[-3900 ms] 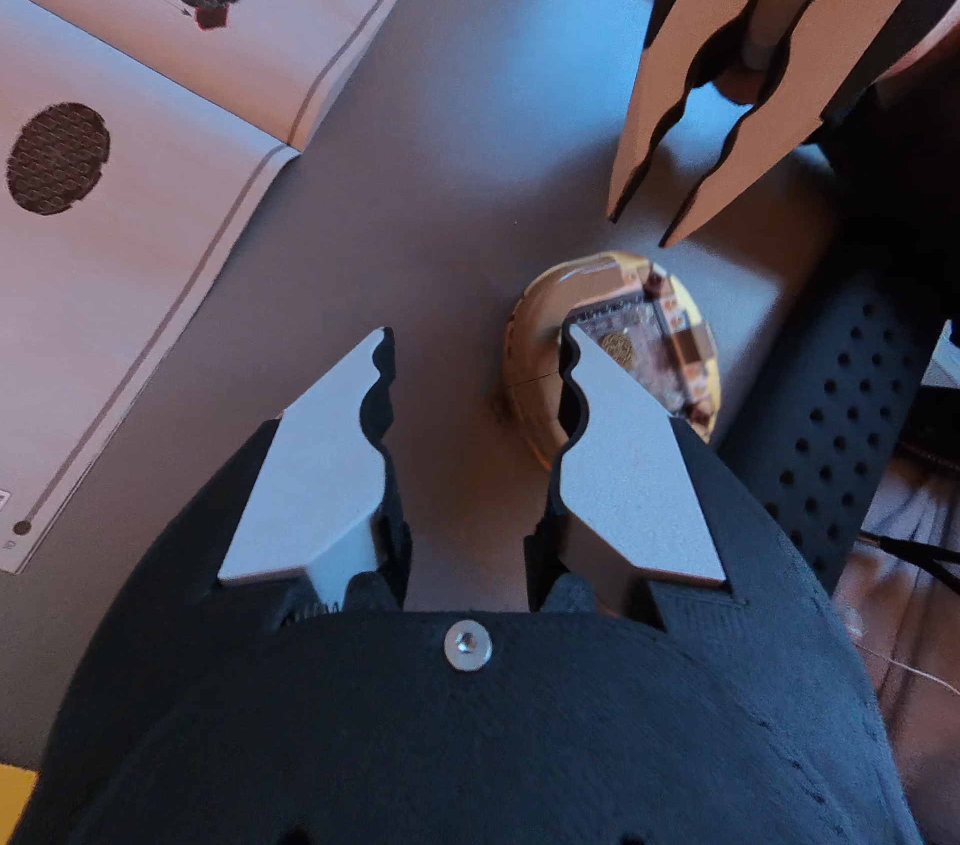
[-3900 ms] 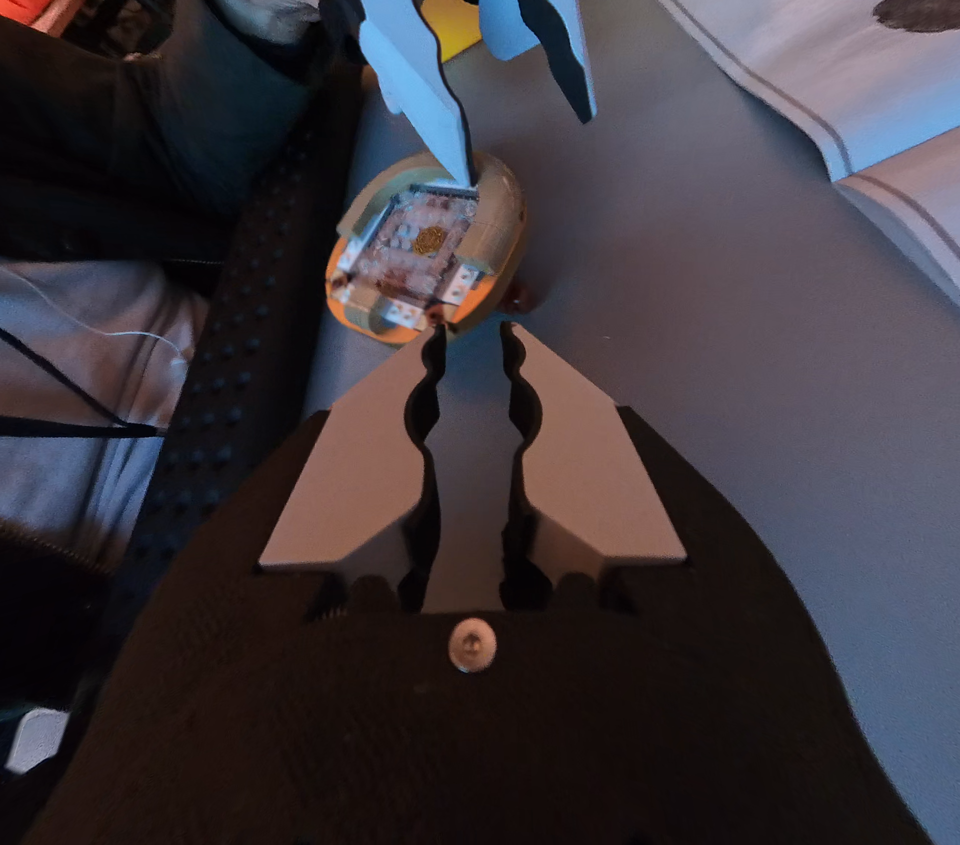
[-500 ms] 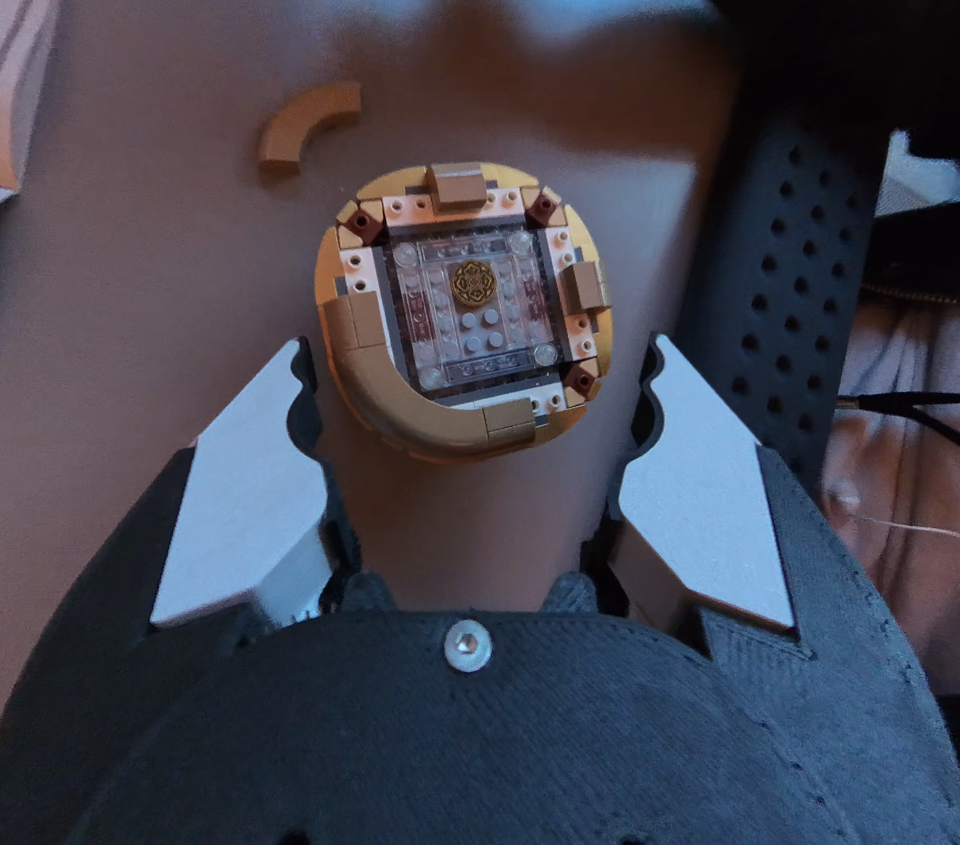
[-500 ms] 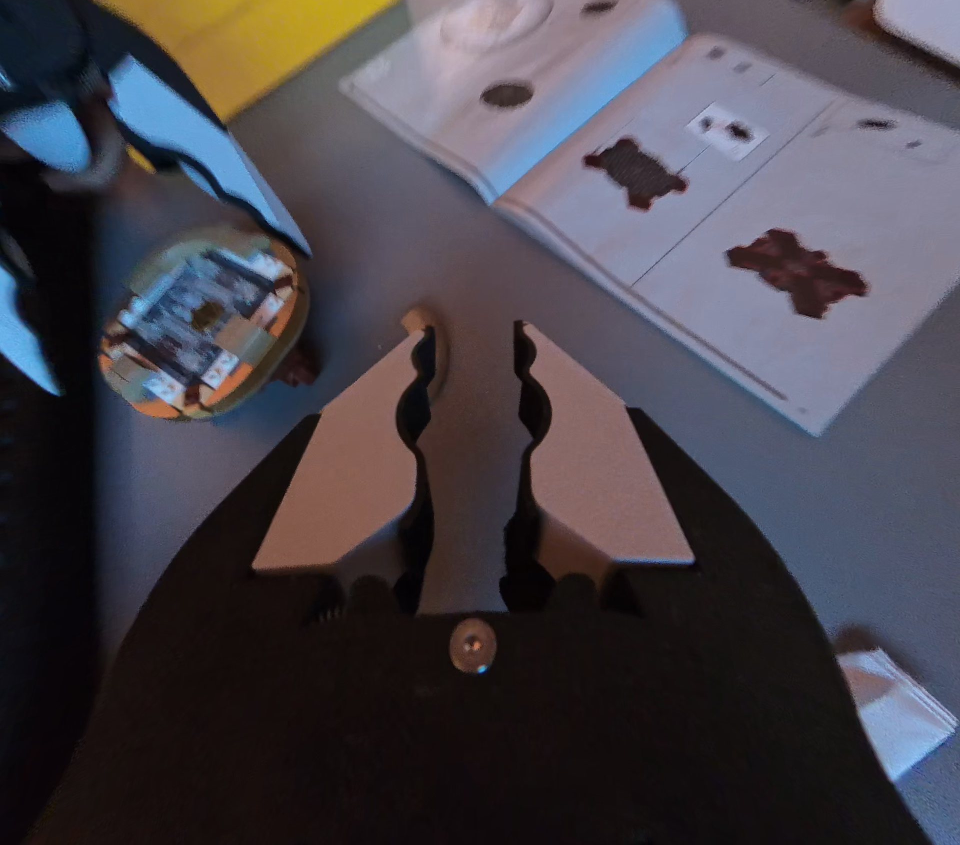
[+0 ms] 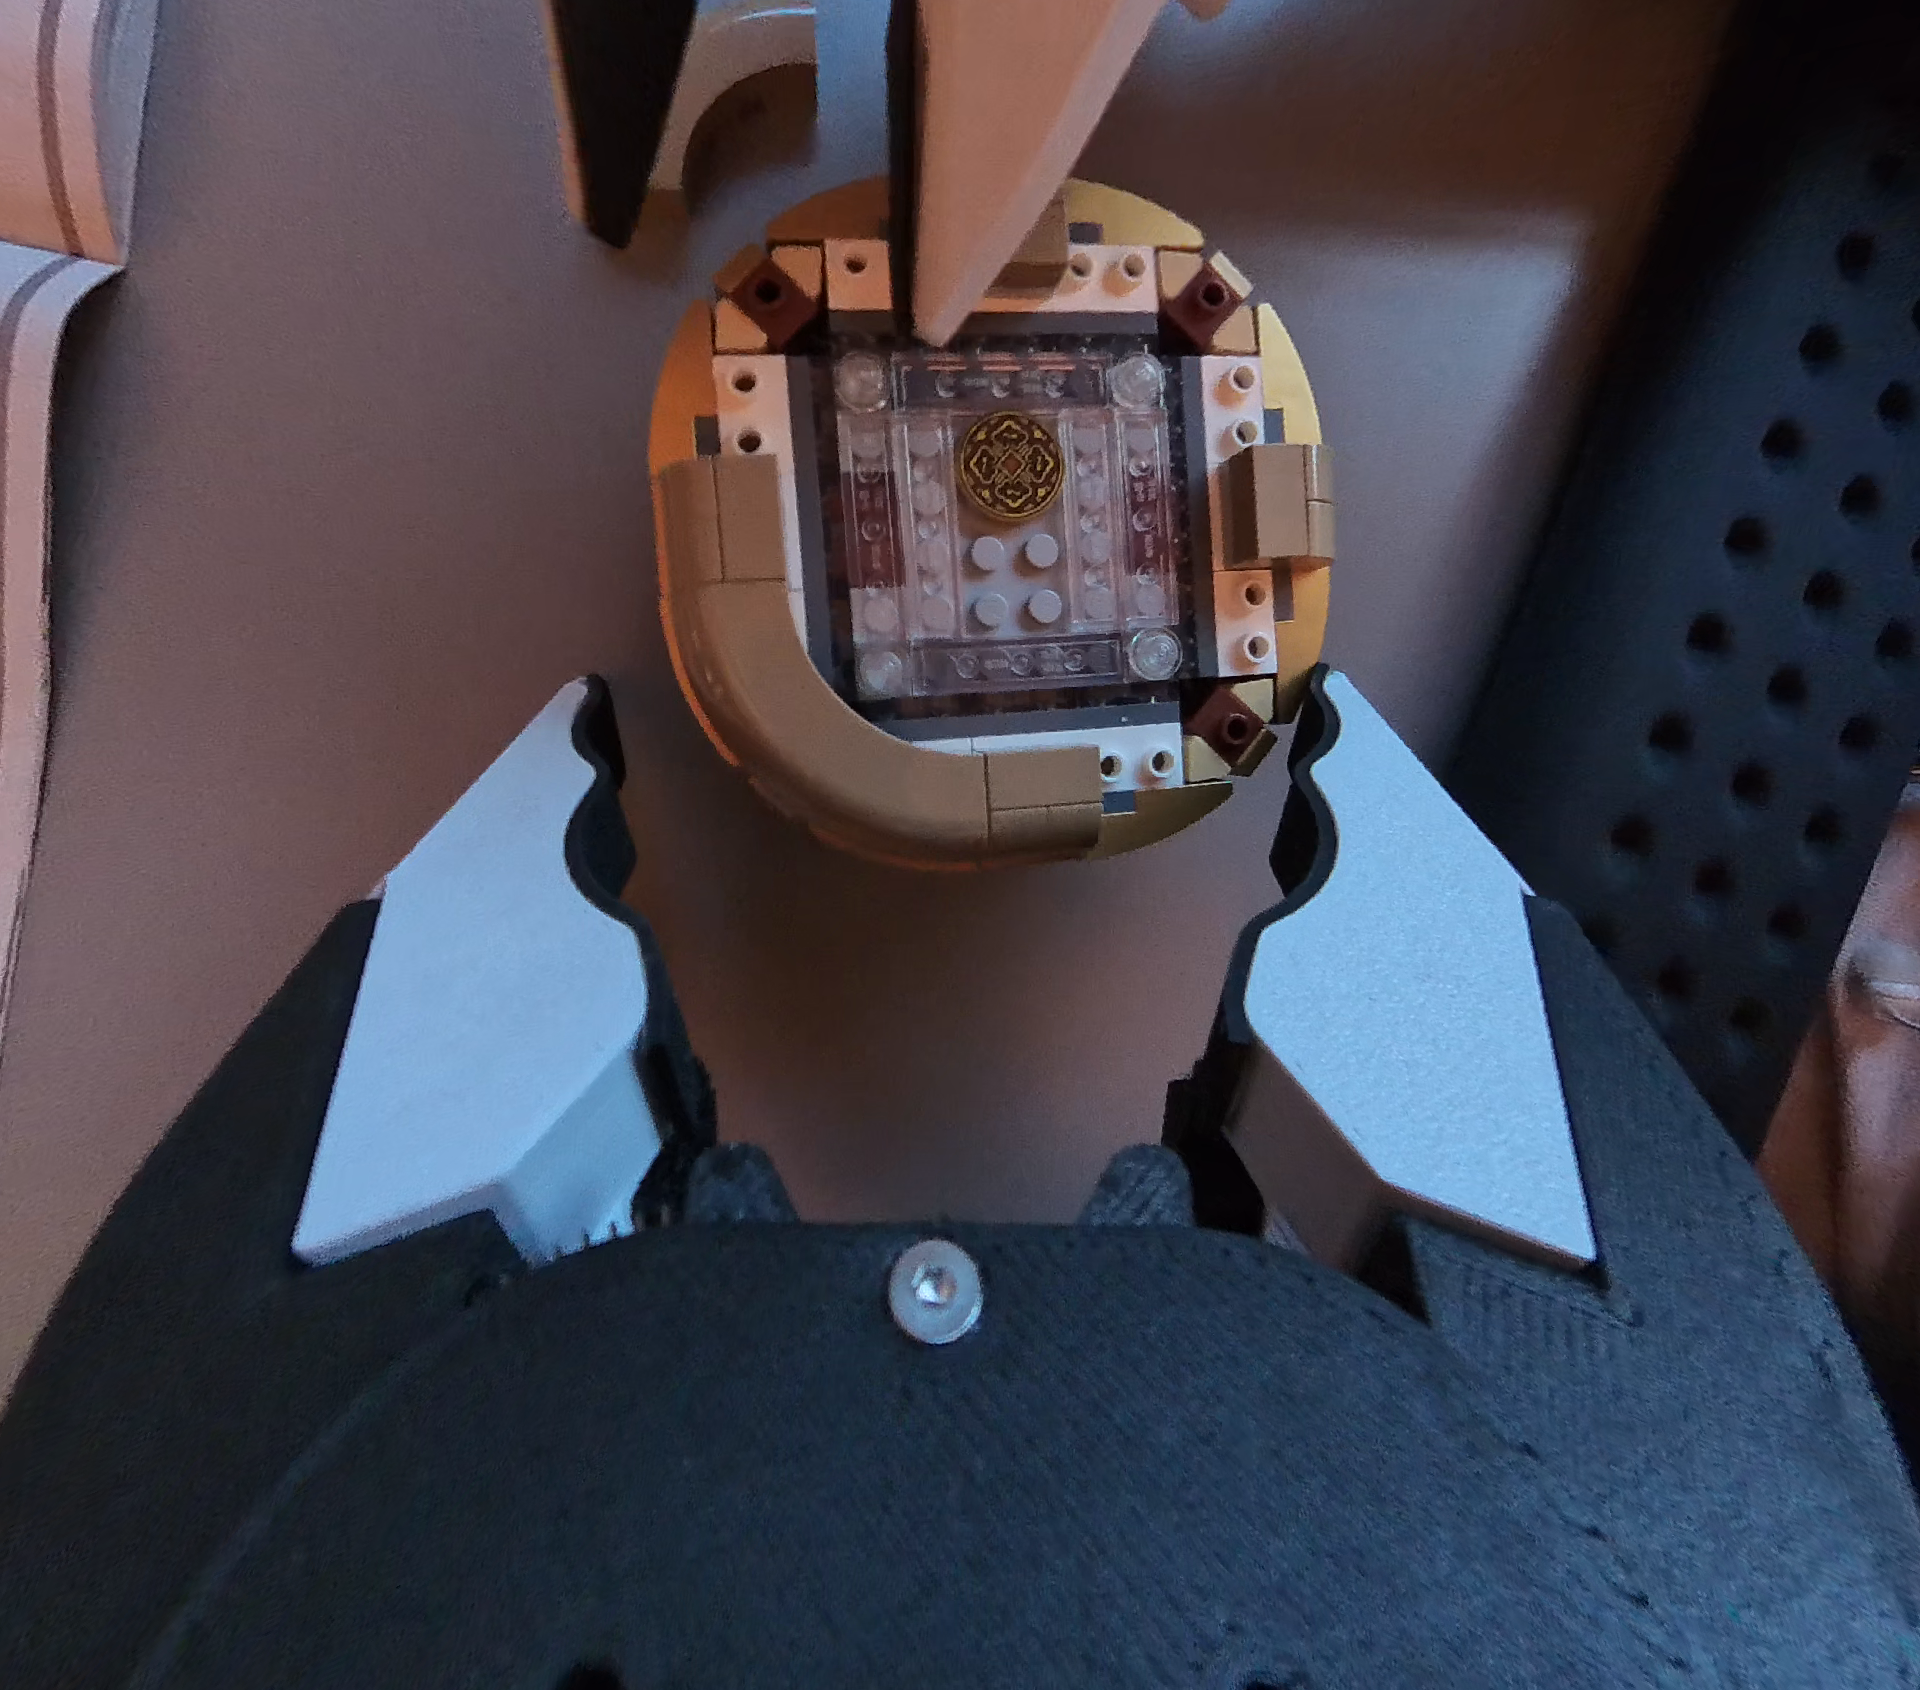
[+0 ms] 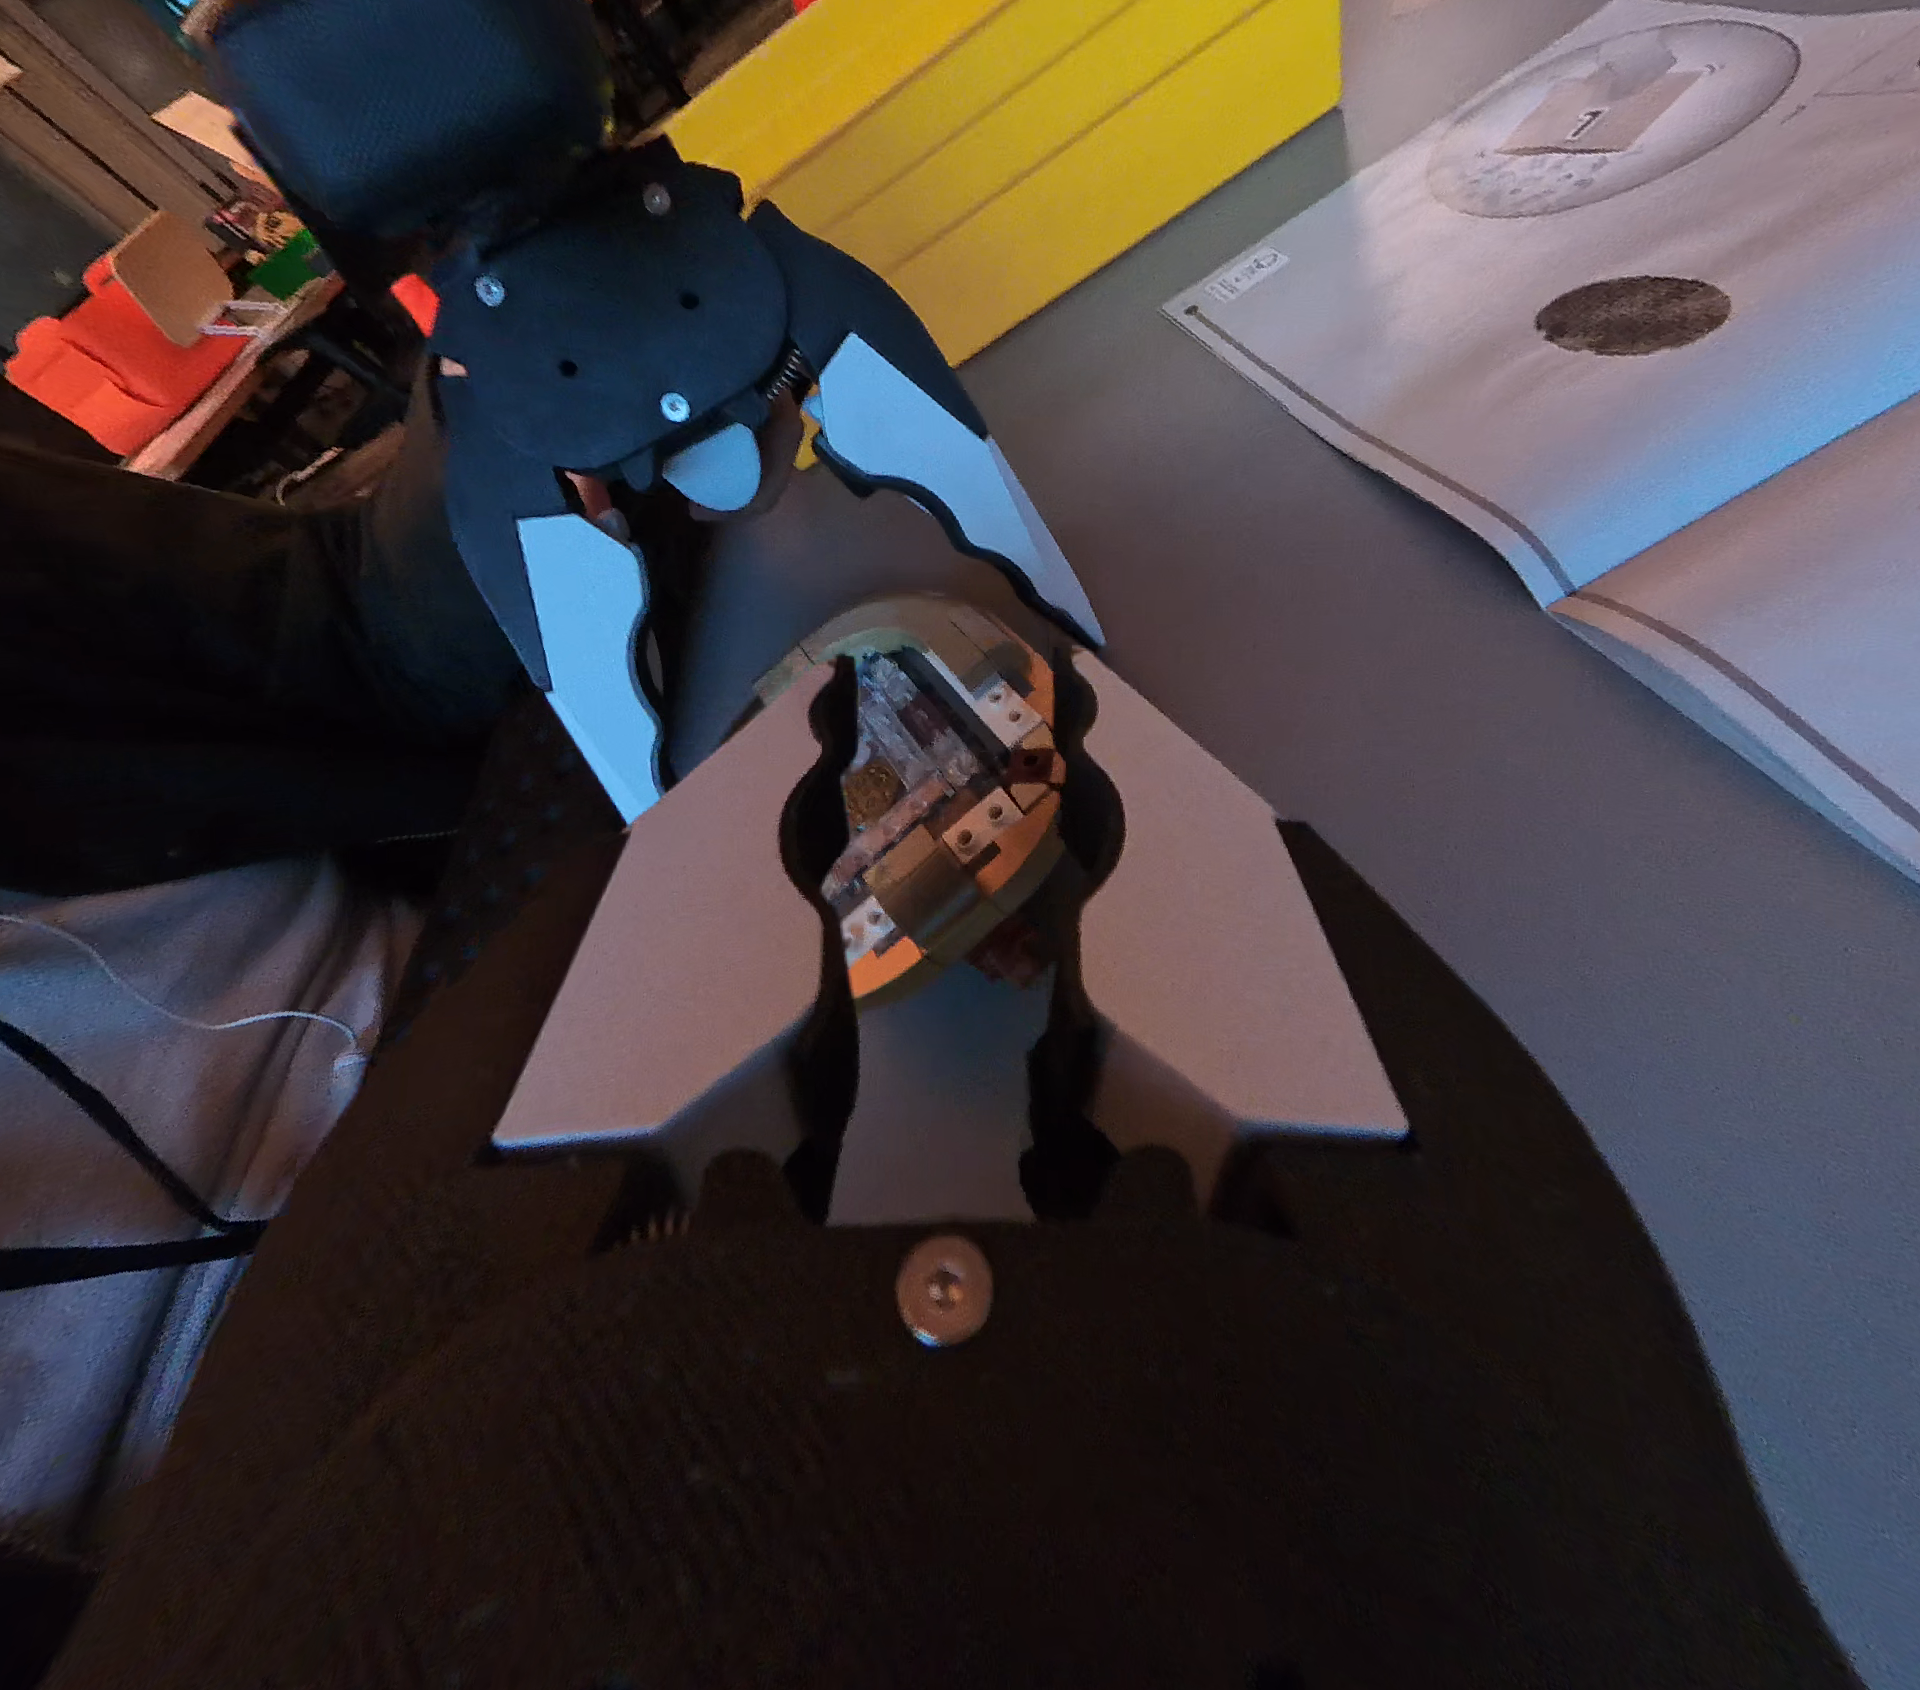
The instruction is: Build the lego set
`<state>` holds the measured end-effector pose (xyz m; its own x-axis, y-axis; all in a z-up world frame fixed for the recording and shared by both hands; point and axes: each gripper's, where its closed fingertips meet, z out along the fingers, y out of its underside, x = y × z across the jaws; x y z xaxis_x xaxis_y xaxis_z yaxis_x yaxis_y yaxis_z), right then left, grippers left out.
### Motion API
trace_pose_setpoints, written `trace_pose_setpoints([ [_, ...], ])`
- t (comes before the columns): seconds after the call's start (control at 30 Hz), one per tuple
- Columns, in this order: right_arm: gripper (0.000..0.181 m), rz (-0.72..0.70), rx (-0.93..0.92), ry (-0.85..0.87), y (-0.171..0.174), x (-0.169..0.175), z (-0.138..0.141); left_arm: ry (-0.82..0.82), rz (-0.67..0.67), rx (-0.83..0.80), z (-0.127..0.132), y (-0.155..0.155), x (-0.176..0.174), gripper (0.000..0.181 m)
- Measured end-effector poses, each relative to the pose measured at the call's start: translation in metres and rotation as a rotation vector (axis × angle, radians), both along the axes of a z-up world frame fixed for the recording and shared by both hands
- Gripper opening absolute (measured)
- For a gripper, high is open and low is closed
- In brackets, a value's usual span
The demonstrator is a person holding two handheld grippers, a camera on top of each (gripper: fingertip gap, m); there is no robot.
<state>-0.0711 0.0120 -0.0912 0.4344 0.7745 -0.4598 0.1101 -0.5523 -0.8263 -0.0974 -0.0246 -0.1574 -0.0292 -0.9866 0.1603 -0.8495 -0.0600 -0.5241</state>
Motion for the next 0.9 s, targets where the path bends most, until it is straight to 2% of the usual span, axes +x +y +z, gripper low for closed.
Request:
trace_pose_setpoints([
  [0.13, 0.024, 0.065, -0.044, -0.083, -0.013, 0.0, -0.015, 0.007, 0.033, -0.005, 0.0, 0.008, -0.003, 0.125],
  [0.2, 0.024, 0.077, -0.044, -0.106, -0.019, 0.0, -0.016, 0.021, 0.058, -0.016, -0.001, 0.013, -0.008, 0.124],
  [0.23, 0.013, 0.117, -0.059, -0.091, -0.027, -0.001, -0.012, 0.016, 0.079, -0.018, 0.001, 0.017, -0.01, 0.118],
  [0.3, 0.011, 0.122, -0.072, -0.091, -0.033, 0.003, -0.007, 0.0, 0.133, -0.003, 0.004, 0.03, -0.014, 0.107],
  [0.37, 0.015, 0.001, 0.025, -0.114, -0.016, 0.014, -0.001, -0.016, 0.16, -0.003, 0.006, 0.037, -0.018, 0.103],
  [0.43, 0.036, -0.134, 0.128, -0.154, 0.009, 0.028, -0.001, -0.051, 0.157, -0.067, 0.012, 0.03, -0.013, 0.104],
  [0.5, 0.05, -0.185, 0.169, -0.153, 0.025, 0.03, -0.005, -0.081, 0.139, -0.129, 0.015, 0.02, -0.005, 0.106],
  [0.53, 0.056, -0.167, 0.139, -0.144, 0.026, 0.026, -0.01, -0.077, 0.131, -0.142, 0.014, 0.016, -0.002, 0.106],
  [0.63, 0.056, -0.059, -0.004, -0.153, 0.014, 0.012, -0.027, -0.026, 0.164, -0.053, 0.004, 0.027, -0.006, 0.097],
  [0.67, 0.057, -0.052, -0.004, -0.168, 0.012, 0.011, -0.03, -0.014, 0.176, -0.05, 0.004, 0.03, -0.009, 0.099],
  [0.77, 0.057, -0.068, 0.009, -0.263, 0.005, 0.021, -0.031, -0.011, 0.265, -0.087, 0.005, 0.042, -0.015, 0.099],
  [0.9, 0.059, -0.03, -0.204, -0.255, -0.027, 0.033, -0.032, -0.079, 0.28, -0.206, 0.02, 0.033, -0.011, 0.108],
])
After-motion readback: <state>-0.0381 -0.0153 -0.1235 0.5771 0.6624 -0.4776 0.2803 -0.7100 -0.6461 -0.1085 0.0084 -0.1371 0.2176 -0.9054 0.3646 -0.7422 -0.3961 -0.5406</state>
